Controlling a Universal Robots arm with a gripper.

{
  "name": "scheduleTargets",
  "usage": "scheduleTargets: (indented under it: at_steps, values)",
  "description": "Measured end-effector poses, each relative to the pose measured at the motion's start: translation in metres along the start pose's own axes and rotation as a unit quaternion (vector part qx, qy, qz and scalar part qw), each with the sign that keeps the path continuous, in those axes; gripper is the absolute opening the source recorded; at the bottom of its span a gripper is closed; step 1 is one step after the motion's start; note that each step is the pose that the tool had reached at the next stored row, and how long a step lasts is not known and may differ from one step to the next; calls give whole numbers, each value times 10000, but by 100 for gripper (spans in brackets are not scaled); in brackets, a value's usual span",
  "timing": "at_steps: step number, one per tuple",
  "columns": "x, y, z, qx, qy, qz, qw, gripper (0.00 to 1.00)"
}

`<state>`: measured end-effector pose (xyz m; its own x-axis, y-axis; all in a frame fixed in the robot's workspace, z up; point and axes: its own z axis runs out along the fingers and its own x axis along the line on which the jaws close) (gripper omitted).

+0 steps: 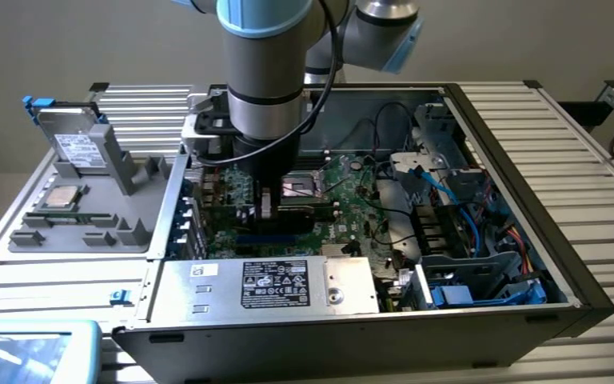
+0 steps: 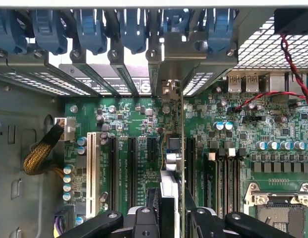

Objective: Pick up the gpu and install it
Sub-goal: 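Insert the gpu into the slot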

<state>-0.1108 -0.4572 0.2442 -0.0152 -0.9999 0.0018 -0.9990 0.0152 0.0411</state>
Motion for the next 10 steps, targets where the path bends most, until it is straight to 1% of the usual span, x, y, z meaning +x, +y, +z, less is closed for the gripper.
scheduleTargets:
  at_steps: [4,10]
  values:
    - [-2,3,20,-1,4,1,10000,29]
    - [-2,7,23,0,3,1,10000,29]
